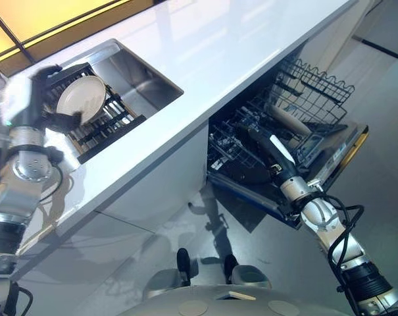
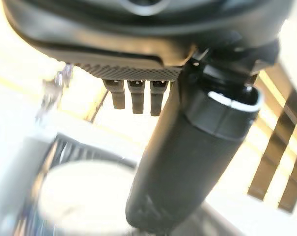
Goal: Pick up plates and place into dishwasher.
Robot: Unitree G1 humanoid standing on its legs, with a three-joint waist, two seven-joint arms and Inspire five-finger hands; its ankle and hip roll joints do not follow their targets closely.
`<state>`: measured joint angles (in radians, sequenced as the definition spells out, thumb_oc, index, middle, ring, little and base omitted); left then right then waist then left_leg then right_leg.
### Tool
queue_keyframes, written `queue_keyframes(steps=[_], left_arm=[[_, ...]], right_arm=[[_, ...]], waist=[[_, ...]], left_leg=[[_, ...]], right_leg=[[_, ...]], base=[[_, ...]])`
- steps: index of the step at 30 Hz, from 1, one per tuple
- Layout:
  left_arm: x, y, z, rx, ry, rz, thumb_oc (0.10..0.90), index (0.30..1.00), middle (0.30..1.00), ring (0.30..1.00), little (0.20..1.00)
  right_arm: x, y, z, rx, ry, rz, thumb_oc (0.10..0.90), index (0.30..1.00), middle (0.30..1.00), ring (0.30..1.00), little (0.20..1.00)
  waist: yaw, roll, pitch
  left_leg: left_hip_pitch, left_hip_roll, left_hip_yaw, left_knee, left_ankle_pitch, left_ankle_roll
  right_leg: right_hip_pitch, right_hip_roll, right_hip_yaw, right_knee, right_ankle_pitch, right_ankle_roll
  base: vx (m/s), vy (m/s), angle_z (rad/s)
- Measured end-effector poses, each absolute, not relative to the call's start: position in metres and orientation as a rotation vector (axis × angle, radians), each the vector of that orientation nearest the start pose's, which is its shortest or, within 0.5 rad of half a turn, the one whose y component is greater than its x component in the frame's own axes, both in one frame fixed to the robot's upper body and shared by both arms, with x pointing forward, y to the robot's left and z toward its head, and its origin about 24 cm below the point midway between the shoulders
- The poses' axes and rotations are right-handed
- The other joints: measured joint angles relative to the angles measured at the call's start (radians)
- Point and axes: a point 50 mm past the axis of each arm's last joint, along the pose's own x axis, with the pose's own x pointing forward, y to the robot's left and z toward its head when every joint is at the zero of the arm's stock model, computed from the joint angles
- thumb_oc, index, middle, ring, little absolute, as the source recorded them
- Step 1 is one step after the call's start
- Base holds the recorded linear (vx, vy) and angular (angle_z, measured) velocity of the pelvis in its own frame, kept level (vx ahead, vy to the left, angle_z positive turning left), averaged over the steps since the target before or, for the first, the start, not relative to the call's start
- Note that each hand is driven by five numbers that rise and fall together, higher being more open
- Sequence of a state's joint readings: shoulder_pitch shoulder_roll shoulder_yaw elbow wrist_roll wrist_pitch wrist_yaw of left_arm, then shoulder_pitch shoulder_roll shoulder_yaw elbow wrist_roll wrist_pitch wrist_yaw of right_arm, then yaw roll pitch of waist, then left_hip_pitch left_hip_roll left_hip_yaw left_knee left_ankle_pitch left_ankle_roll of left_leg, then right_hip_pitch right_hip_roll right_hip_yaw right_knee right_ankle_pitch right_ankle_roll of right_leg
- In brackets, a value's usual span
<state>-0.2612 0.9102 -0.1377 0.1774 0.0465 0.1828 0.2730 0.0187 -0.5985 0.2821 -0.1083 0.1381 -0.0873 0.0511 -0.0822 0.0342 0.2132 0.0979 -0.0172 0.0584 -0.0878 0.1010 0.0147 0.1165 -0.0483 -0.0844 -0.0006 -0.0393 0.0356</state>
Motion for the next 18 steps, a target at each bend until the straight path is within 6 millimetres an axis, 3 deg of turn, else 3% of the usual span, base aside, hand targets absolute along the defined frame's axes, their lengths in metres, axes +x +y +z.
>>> queue_keyframes(steps=[2,9,18], left_arm=[[0.296,0.310,0.126,0.986,0.066,0.301,0.800,0.900,0.900,0.900,0.900],[0.307,0.321,0.118,0.990,0.174,0.359,0.800,0.900,0.900,0.900,0.900],[0.298,0.354,0.096,1.047,0.335,0.544,0.800,0.900,0.900,0.900,0.900]], right_arm=[[0.237,-0.174,0.055,-0.421,-0.023,0.403,0.800,0.900,0.900,0.900,0.900],[0.231,-0.173,0.027,-0.424,0.106,0.421,0.800,0.900,0.900,0.900,0.900],[0.226,-0.174,0.021,-0.438,0.133,0.437,0.800,0.900,0.900,0.900,0.900]], waist=[[-0.008,0.000,-0.001],[-0.041,0.019,-0.012],[-0.090,0.033,-0.010]], left_leg=[[0.000,0.001,0.016,0.000,0.000,0.000],[-0.004,0.002,0.042,0.000,-0.001,0.000],[-0.024,0.017,0.086,0.000,-0.001,-0.001]], right_leg=[[-0.007,0.002,0.018,0.004,0.000,0.000],[-0.038,0.002,0.046,0.026,0.000,0.000],[-0.095,0.012,0.089,0.058,-0.003,0.004]], base=[[0.03,-0.020,-0.21],[0.02,-0.004,-0.13],[0.02,0.000,-0.16]])
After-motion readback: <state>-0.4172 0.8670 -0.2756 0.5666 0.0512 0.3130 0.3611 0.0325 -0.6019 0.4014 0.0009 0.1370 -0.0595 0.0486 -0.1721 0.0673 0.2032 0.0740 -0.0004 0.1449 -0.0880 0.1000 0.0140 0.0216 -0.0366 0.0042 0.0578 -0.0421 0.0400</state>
